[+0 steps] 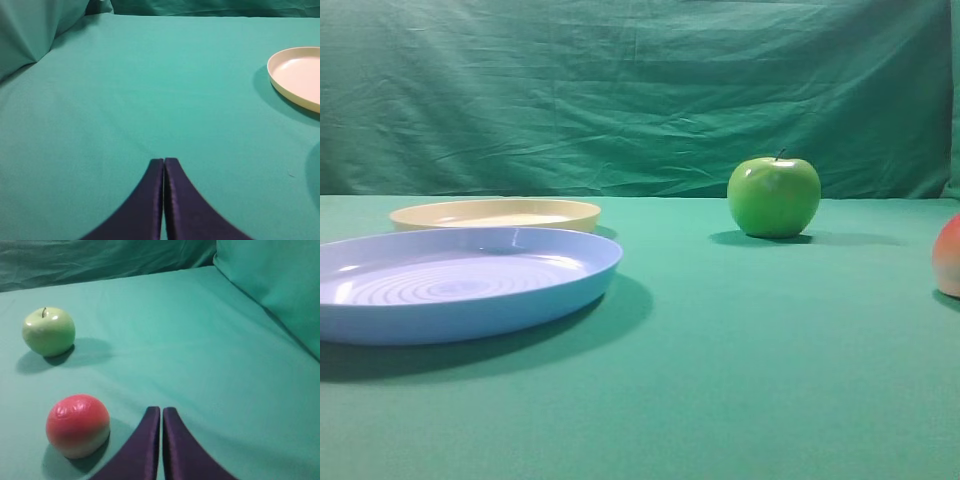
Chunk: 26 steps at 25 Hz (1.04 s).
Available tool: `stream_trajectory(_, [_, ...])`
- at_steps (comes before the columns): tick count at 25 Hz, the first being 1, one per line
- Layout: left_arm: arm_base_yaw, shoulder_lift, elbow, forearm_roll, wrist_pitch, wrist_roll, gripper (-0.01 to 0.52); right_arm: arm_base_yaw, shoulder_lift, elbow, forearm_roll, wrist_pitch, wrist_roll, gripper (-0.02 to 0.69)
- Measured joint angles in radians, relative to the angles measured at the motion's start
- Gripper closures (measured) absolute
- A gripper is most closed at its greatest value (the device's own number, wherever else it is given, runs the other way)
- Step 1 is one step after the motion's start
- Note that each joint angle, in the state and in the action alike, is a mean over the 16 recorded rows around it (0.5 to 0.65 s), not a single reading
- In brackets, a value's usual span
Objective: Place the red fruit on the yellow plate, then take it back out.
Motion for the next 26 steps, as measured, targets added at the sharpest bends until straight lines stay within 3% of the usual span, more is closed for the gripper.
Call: stream_trajectory(26, [0.0,0.0,0.0,0.0,0.0,-0.002,0.514,-0.001,-0.008,0.084,0.0,-0.065,-0.137,0.665])
